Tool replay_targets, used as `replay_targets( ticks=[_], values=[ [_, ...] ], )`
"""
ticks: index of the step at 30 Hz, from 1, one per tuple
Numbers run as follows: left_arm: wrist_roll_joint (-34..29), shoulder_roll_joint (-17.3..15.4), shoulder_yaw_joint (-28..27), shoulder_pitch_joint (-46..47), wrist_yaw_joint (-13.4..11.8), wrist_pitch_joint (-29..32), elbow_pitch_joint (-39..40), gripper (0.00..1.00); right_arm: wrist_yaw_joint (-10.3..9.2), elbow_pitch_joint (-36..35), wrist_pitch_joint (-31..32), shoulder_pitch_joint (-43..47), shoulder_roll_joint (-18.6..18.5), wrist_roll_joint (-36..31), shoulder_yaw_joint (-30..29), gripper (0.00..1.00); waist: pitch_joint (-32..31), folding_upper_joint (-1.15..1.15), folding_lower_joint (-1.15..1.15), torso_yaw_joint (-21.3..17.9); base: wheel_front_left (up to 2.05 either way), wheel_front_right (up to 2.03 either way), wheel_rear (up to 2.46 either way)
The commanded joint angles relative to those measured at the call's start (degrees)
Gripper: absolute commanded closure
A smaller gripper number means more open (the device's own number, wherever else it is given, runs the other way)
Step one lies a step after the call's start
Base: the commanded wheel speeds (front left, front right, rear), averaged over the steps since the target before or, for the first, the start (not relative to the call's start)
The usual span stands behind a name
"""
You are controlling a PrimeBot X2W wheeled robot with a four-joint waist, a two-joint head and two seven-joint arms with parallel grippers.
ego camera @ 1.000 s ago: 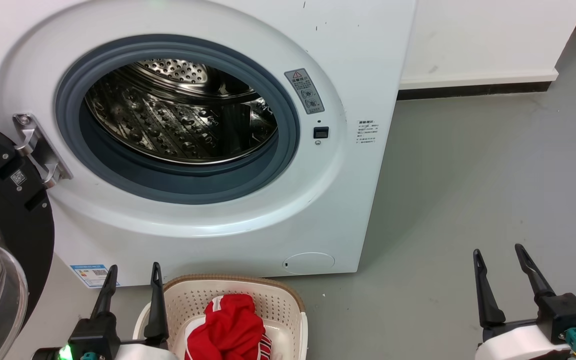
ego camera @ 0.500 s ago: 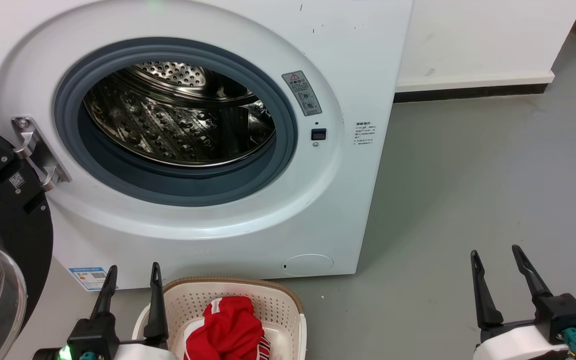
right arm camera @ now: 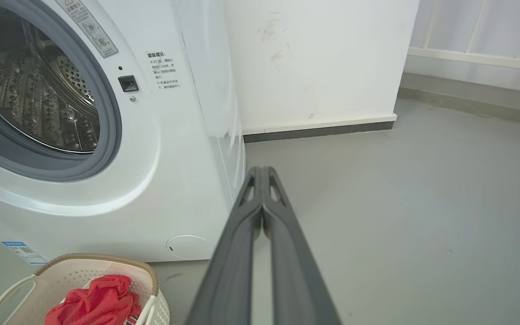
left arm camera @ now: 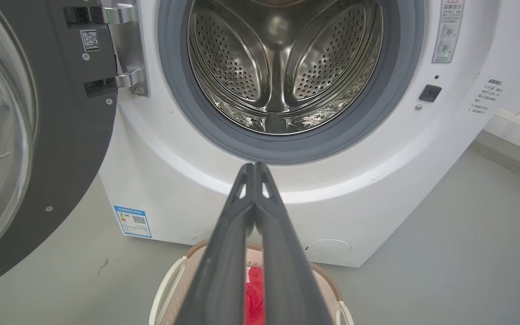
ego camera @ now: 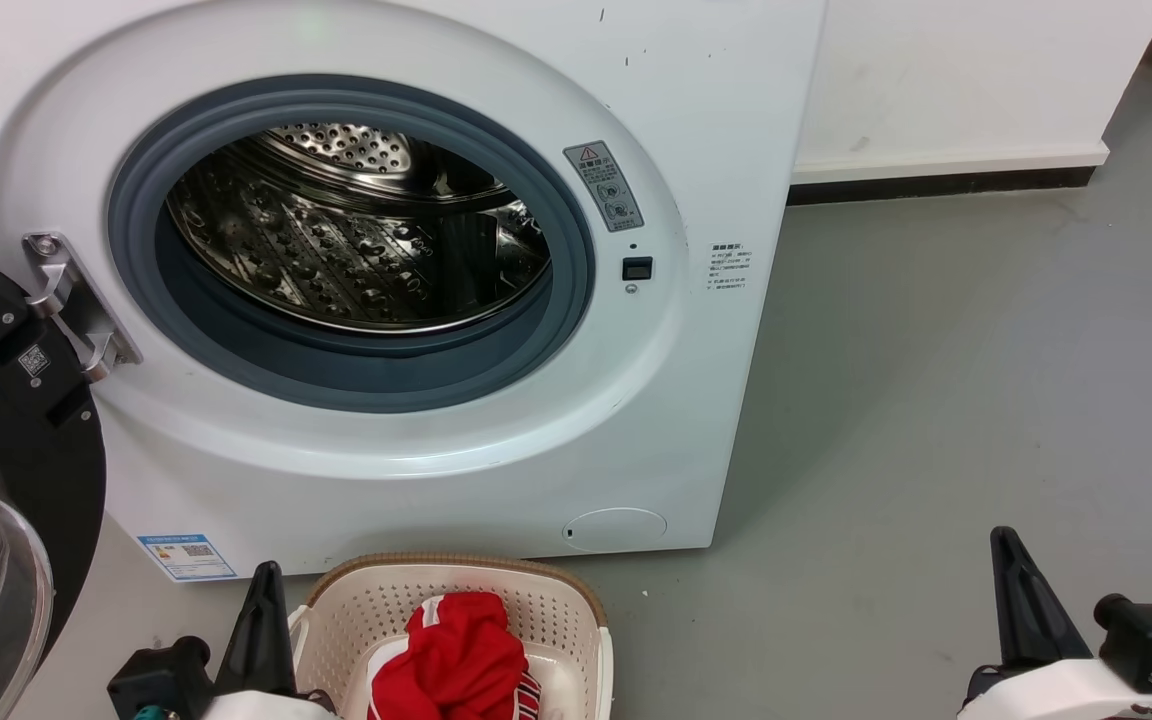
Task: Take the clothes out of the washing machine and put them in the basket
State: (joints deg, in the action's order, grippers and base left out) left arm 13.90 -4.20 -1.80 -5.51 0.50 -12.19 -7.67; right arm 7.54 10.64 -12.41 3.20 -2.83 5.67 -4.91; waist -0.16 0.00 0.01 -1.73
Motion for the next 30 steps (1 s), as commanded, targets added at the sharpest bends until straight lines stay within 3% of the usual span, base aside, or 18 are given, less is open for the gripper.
replay_targets(
  ticks=[1, 30],
  values=[
    [3.38, 0.03, -0.28, 1.76, 0.38, 0.64, 0.53, 1.00, -0.01, -0.78, 0.74, -1.94, -0.04, 3.86, -0.12, 1.00, 0.01, 0.00, 0.00, 0.04, 0.00, 0.00, 0.00],
    [30.91, 0.46, -1.76, 5.50, 2.83, 7.10, -1.74, 1.00, -0.02, 0.42, 7.16, -4.62, -0.05, 34.28, -0.43, 1.00, 0.09, 0.00, 0.00, 0.46, 0.00, 0.00, 0.00]
  ],
)
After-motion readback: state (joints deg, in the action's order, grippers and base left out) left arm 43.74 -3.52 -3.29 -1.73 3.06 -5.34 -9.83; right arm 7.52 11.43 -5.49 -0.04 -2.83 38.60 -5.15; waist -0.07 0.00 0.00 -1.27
